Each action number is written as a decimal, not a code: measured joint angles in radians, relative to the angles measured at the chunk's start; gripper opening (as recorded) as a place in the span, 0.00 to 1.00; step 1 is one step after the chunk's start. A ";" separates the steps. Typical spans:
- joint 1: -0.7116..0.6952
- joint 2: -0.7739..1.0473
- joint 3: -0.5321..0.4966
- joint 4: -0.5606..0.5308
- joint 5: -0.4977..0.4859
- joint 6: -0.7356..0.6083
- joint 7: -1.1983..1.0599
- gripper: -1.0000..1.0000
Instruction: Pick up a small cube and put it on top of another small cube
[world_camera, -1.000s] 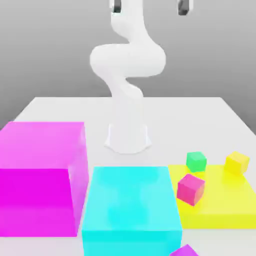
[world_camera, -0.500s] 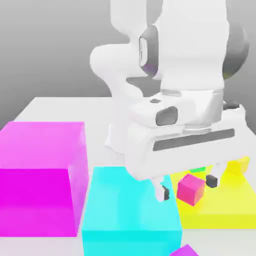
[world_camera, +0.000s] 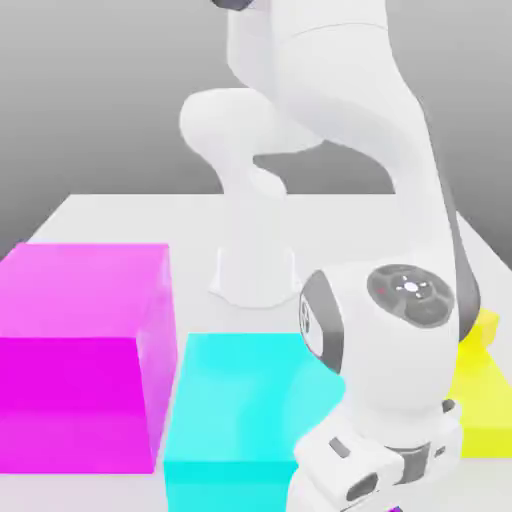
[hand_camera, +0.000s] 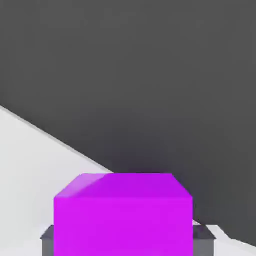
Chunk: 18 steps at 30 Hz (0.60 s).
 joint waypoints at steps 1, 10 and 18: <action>0.001 0.016 -0.002 0.003 -0.002 0.013 0.001 0.00; -0.016 -0.240 0.072 -0.053 0.081 -0.127 -0.074 0.00; 0.069 -0.531 0.167 -0.223 0.241 -0.186 -0.299 0.00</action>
